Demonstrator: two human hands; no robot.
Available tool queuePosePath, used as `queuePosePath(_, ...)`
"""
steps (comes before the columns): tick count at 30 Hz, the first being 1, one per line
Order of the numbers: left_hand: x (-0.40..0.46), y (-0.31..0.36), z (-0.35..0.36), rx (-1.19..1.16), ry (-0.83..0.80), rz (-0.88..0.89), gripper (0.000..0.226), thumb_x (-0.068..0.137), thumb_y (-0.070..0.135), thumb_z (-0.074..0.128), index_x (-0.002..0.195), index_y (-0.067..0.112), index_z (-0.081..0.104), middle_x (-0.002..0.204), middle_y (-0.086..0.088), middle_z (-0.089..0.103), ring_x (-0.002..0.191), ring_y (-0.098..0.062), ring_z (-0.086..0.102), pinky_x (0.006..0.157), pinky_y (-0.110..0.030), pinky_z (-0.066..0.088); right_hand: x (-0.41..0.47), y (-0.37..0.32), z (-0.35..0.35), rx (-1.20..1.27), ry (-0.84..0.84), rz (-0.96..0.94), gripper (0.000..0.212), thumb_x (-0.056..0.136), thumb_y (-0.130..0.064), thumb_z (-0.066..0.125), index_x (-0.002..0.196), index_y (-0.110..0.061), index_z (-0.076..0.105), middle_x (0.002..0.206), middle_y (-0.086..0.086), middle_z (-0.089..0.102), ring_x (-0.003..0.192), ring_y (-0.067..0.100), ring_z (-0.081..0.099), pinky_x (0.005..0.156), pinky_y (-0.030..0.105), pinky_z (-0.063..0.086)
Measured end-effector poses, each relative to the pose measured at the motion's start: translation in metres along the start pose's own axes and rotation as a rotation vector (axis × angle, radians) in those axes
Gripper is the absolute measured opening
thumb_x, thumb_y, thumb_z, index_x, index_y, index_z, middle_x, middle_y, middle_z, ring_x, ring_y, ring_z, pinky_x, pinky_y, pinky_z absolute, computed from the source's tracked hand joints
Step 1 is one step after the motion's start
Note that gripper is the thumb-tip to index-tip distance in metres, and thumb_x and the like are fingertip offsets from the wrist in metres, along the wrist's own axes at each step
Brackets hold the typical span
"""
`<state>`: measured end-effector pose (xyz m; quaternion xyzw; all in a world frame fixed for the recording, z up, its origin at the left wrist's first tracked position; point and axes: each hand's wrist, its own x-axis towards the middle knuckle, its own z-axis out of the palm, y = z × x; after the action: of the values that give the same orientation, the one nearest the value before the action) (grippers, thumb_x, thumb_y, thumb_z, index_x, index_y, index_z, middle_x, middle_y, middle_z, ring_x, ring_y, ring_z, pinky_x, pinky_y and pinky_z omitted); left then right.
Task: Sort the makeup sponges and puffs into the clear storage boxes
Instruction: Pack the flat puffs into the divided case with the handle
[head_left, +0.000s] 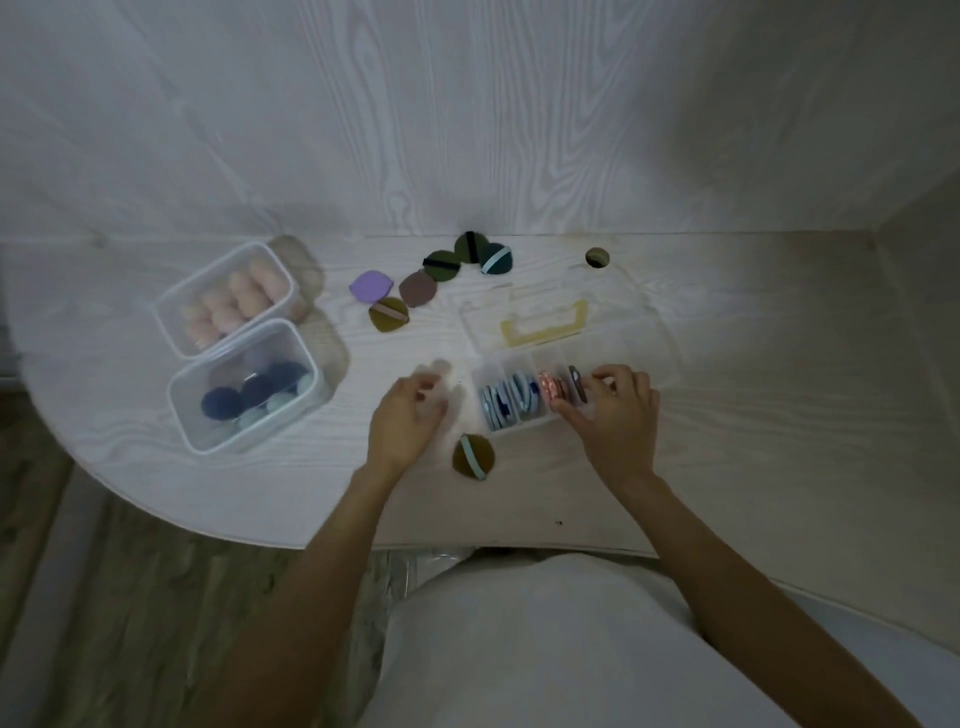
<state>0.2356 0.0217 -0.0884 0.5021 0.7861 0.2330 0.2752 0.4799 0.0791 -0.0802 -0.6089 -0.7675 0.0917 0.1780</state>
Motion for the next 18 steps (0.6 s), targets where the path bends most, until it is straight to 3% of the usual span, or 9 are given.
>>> queuePosePath(4, 0.070, -0.001, -0.025, 0.063, 0.119, 0.050, 0.030, 0.086, 0.021, 0.059, 0.114, 0.010, 0.058, 0.110, -0.010, 0.062, 0.098, -0.027, 0.057, 0.081, -0.033, 0.043, 0.007, 0.001, 0.003, -0.075, 0.022, -0.023, 0.056, 0.078, -0.061, 0.042, 0.089, -0.014, 0.070, 0.105, 0.008, 0.059, 0.094, 0.025, 0.044, 0.069, 0.037, 0.039)
queuePosePath(8, 0.128, -0.001, -0.029, 0.338, 0.110, 0.085, 0.037, 0.087, 0.024, 0.055, 0.119, 0.005, 0.058, 0.112, -0.019, 0.060, 0.102, -0.038, 0.050, 0.084, -0.041, 0.039, 0.017, 0.003, 0.007, -0.129, 0.008, -0.015, 0.056, 0.078, -0.061, 0.041, 0.093, -0.016, 0.070, 0.115, 0.010, 0.057, 0.104, 0.025, 0.037, 0.073, 0.038, 0.041)
queuePosePath(13, 0.168, 0.006, -0.027, 0.524, 0.051, 0.027, 0.046, 0.088, 0.035, 0.056, 0.125, 0.008, 0.051, 0.125, -0.017, 0.052, 0.115, -0.036, 0.041, 0.094, -0.042, 0.031, 0.025, 0.006, 0.010, -0.114, 0.016, 0.019, 0.057, 0.079, -0.064, 0.039, 0.100, -0.020, 0.068, 0.128, 0.017, 0.051, 0.114, 0.031, 0.038, 0.079, 0.043, 0.045)
queuePosePath(15, 0.178, 0.004, -0.028, 0.543, 0.026, 0.012, 0.043, 0.087, 0.034, 0.058, 0.120, 0.008, 0.054, 0.120, -0.016, 0.055, 0.111, -0.035, 0.045, 0.092, -0.042, 0.032, 0.025, 0.005, 0.011, -0.115, 0.008, 0.029, 0.057, 0.080, -0.064, 0.039, 0.101, -0.021, 0.068, 0.129, 0.016, 0.050, 0.116, 0.031, 0.039, 0.080, 0.043, 0.046)
queuePosePath(18, 0.177, 0.002, -0.032, 0.421, 0.126, 0.061, 0.026, 0.086, 0.024, 0.060, 0.107, 0.008, 0.058, 0.108, -0.016, 0.060, 0.102, -0.035, 0.050, 0.084, -0.041, 0.035, 0.023, 0.002, 0.011, -0.099, -0.009, 0.045, 0.054, 0.083, -0.061, 0.040, 0.106, -0.020, 0.067, 0.131, 0.015, 0.048, 0.118, 0.028, 0.038, 0.083, 0.042, 0.045)
